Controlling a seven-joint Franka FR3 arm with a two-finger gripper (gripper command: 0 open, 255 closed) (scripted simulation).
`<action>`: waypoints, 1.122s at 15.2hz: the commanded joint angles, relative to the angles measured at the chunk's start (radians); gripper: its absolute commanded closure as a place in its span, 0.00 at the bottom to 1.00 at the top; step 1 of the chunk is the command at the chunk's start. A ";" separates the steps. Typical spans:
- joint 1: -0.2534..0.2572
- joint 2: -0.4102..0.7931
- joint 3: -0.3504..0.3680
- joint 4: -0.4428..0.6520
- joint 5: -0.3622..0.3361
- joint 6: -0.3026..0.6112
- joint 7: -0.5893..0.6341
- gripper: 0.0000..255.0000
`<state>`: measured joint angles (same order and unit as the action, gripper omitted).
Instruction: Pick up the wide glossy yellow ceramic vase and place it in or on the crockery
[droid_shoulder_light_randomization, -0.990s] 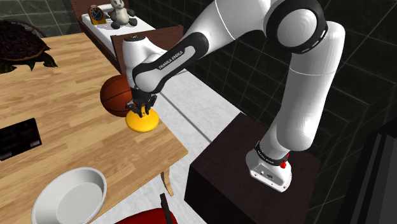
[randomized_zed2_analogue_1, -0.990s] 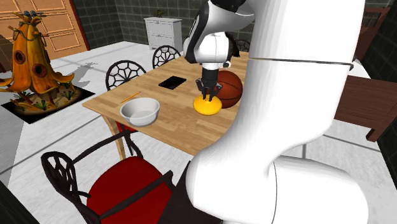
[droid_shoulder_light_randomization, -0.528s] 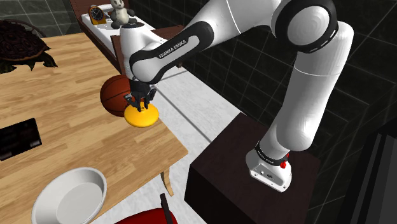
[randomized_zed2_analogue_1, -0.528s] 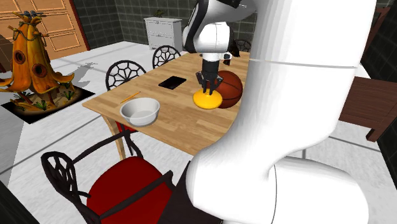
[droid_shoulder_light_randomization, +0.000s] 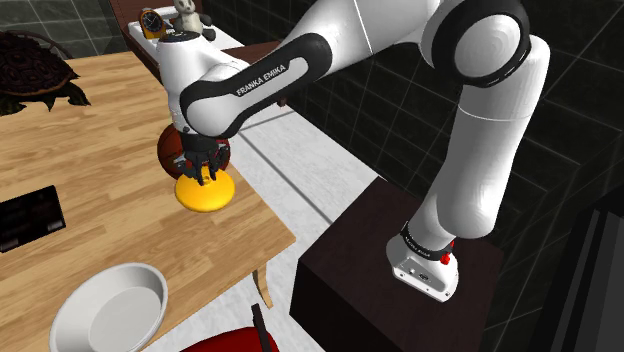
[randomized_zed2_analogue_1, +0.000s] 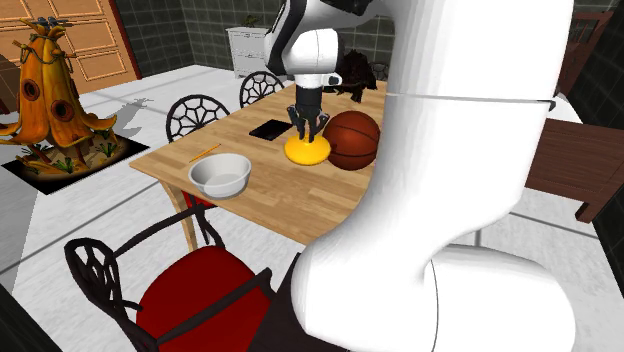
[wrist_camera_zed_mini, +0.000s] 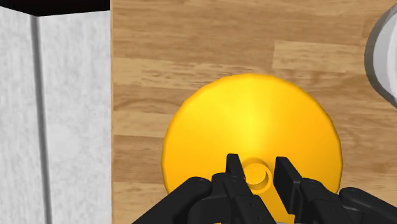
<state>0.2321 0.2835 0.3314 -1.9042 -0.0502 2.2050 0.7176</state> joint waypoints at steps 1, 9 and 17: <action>0.035 0.023 0.012 0.041 -0.014 -0.018 0.052 1.00; 0.180 0.151 0.041 0.252 -0.078 -0.106 0.234 1.00; 0.353 0.345 0.044 0.583 -0.145 -0.247 0.382 1.00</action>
<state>0.5638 0.6004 0.3770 -1.3704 -0.1873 1.9783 1.0842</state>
